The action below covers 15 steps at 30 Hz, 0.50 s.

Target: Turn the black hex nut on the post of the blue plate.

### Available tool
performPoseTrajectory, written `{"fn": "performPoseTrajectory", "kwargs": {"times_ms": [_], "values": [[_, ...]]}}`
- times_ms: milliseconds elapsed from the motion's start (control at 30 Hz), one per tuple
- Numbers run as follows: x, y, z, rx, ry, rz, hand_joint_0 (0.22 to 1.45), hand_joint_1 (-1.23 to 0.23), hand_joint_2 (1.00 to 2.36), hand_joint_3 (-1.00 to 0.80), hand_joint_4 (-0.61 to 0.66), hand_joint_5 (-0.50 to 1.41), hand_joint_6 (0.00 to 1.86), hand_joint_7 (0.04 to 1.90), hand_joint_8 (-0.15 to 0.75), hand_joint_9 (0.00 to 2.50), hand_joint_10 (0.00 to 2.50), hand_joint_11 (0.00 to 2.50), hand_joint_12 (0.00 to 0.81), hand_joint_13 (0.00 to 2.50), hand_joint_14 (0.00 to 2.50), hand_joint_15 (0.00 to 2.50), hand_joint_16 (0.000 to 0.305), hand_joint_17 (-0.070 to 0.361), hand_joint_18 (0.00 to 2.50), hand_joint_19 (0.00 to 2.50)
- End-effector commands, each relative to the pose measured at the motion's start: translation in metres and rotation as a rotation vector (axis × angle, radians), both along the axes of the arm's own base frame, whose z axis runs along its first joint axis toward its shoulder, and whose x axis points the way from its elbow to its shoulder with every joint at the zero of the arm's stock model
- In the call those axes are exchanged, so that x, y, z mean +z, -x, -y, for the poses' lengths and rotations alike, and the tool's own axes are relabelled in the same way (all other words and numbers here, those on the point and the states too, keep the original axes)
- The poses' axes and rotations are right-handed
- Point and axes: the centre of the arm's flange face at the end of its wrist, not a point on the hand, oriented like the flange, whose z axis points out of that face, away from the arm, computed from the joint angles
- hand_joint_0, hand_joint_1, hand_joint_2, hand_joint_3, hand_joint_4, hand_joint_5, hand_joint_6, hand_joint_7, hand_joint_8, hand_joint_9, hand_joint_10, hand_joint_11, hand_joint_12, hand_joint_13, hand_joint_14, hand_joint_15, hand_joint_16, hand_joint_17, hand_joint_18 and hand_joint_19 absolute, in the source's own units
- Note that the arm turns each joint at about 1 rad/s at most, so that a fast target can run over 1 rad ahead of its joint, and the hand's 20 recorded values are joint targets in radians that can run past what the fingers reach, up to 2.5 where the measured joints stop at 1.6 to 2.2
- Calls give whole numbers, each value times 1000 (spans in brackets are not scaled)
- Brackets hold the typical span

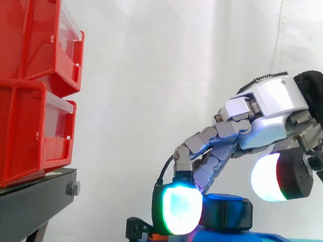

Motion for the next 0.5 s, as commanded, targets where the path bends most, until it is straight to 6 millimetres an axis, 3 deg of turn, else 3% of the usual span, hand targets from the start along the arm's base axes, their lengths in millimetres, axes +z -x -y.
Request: {"fn": "performPoseTrajectory", "kwargs": {"times_ms": [0,467], "values": [[1,1,4,-2,0,2,495,-452,1000,-500,193,-124,503,1043,205,580,11,232,277,622,14,348,23,52,120,367],[0,2,6,-2,0,0,495,-453,1000,-500,187,-124,504,1036,205,579,11,227,277,624,14,348,23,52,121,367]]}}
